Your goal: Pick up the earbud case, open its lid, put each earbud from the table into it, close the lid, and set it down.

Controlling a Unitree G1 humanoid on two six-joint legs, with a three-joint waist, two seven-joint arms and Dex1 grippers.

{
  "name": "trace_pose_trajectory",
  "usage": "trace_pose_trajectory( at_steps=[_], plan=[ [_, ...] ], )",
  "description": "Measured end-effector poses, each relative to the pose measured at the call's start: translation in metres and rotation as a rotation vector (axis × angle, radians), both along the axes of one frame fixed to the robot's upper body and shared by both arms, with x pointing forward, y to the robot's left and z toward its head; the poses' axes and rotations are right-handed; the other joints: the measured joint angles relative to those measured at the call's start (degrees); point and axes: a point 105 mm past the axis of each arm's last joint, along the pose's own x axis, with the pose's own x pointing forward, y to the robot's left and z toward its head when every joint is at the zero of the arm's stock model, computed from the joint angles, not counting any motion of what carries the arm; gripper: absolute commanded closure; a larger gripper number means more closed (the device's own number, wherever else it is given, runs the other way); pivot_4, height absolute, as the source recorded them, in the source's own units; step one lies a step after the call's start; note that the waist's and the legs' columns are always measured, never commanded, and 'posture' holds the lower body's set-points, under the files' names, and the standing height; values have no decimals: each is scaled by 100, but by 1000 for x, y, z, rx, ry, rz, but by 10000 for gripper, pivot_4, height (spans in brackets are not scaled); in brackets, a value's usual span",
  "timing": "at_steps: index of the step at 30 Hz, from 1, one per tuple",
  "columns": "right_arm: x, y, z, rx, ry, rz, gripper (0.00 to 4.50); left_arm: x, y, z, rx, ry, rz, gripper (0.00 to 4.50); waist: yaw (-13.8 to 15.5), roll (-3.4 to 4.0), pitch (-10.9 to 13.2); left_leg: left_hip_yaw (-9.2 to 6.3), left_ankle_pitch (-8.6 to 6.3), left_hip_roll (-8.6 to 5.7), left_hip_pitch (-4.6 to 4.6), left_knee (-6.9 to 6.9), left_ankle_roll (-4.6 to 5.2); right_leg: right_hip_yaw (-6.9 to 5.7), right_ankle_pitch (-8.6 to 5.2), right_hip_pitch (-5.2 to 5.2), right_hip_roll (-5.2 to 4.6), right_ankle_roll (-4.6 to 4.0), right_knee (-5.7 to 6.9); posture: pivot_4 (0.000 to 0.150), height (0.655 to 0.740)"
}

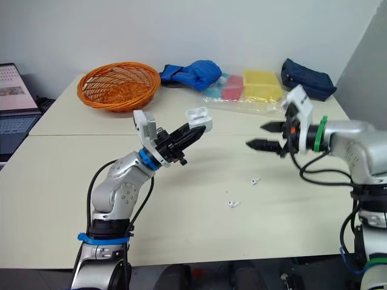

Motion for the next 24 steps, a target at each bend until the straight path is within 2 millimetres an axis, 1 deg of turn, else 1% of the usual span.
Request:
trace_pose_trajectory(
  at_steps=[2, 4, 5, 8, 10, 12, 14, 18, 20, 24],
  plan=[
    [-14, 13, -27, -4, 62, 73, 264, -5, 11, -13, 27, -7, 13, 37293, -20, 2, 2, -2, 0, 3, -1, -6, 0, 1, 0, -9, 4, 0, 4, 1500, 7400],
    [-25, 26, -35, -27, 51, 151, 264, -6, 16, -18, 23, 0, 17, 37293, -4, 7, 5, -7, 0, 5, -7, -6, 0, -7, 1, -11, 3, -1, 6, 1500, 7400],
    [-28, 30, -35, -43, 24, 179, 264, -9, 18, -19, 32, -14, 12, 37293, 9, 7, 4, -8, 0, 4, -6, -3, -1, -12, 2, -8, 3, 0, 6, 1500, 7400],
    [-33, 37, -44, -86, -31, 218, 264, -18, 24, -27, 41, -15, 4, 37293, 28, 6, 4, -3, 0, 2, -3, 9, -1, -15, 6, 2, -3, 6, 1, 1500, 7400],
    [-37, 48, -62, -106, -41, 253, 264, -26, 28, -35, 26, 10, 12, 37293, 20, 3, 2, 2, 0, 2, -3, 11, -1, -9, 8, 2, -5, 9, -1, 1500, 7400],
    [-43, 59, -79, -112, -18, 292, 264, -29, 33, -40, 13, 28, 32, 37293, 28, 4, 3, 1, 0, 1, -4, 13, -1, -11, 10, -1, -7, 10, 1, 1500, 7400],
    [-44, 61, -86, -129, -11, 302, 264, -33, 35, -39, 13, 21, 40, 37293, 32, 4, 3, 1, 0, 0, -4, 15, -1, -11, 11, 0, -7, 10, 2, 1500, 7400],
    [-39, 56, -99, -198, -22, 288, 264, -36, 35, -34, 18, -1, 49, 37293, 51, 3, 2, 1, 0, -1, -3, 19, -1, -13, 12, 4, -8, 10, 1, 1500, 7400],
    [-38, 52, -109, -251, -18, 289, 264, -37, 34, -32, 18, -10, 49, 37293, 49, 3, 2, 2, 0, -1, -3, 18, -1, -11, 12, 3, -8, 10, 1, 1500, 7400],
    [-38, 47, -111, -321, -55, 310, 264, -37, 34, -30, 22, -17, 51, 37293, 51, 3, 1, 0, 0, 0, -2, 17, -1, -14, 12, 3, -7, 10, 1, 1500, 7400]
  ],
)
